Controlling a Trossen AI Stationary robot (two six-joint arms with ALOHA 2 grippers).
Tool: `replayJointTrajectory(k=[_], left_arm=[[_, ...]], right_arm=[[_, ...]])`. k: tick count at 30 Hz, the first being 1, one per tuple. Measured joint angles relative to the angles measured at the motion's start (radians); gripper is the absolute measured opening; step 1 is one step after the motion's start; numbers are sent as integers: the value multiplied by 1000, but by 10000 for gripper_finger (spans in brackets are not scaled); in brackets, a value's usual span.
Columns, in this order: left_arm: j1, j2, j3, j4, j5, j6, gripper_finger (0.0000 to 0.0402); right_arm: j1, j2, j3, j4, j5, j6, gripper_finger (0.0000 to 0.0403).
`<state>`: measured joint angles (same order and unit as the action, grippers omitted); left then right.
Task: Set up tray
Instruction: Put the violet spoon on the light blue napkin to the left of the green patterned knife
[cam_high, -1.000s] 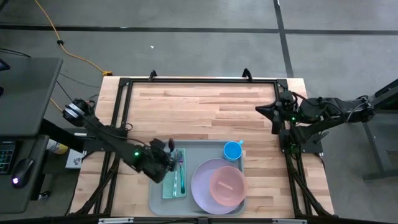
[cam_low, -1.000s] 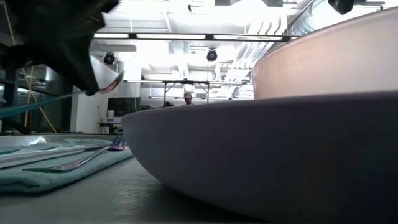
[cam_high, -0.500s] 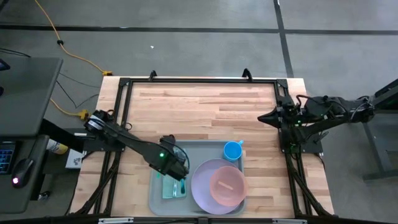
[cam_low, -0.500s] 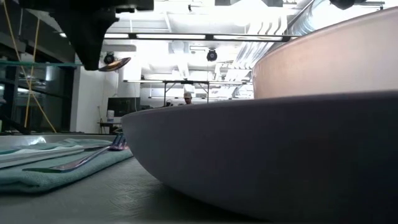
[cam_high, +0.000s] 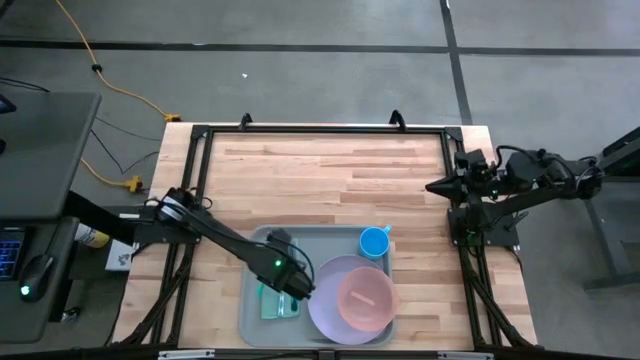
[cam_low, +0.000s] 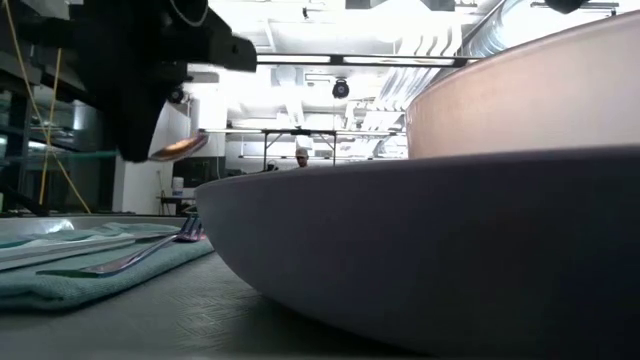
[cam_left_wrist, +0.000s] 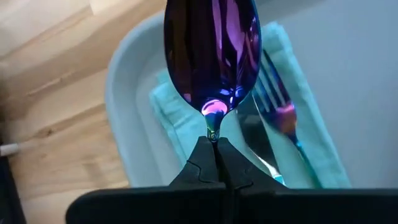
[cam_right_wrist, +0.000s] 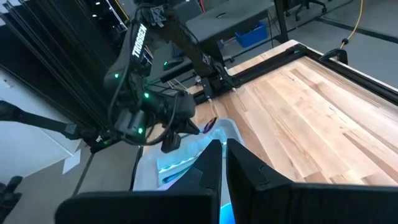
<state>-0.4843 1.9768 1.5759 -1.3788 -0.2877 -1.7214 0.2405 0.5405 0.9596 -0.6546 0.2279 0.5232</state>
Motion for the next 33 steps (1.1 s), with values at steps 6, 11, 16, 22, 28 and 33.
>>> replayJointTrajectory(k=[6, 11, 16, 22, 28, 33], left_arm=[[0, 34, 0, 39, 16, -2, 12], [0, 70, 0, 85, 24, -4, 12], [-8, 77, -1, 90, 43, -9, 12], [-7, 77, -1, 90, 59, -9, 12], [-7, 77, -45, 108, 92, -7, 12], [-7, 78, -71, 194, 96, -4, 12]], right_arm=[[0, 1, 0, 0, -3, 14, 0], [0, 1, 0, -2, -22, 44, 0], [0, 1, 0, -7, -37, 45, 0], [0, 1, 0, -14, -37, 45, 0], [0, 1, 0, -18, -37, 43, 0], [0, 1, 0, -20, -37, 42, 0]])
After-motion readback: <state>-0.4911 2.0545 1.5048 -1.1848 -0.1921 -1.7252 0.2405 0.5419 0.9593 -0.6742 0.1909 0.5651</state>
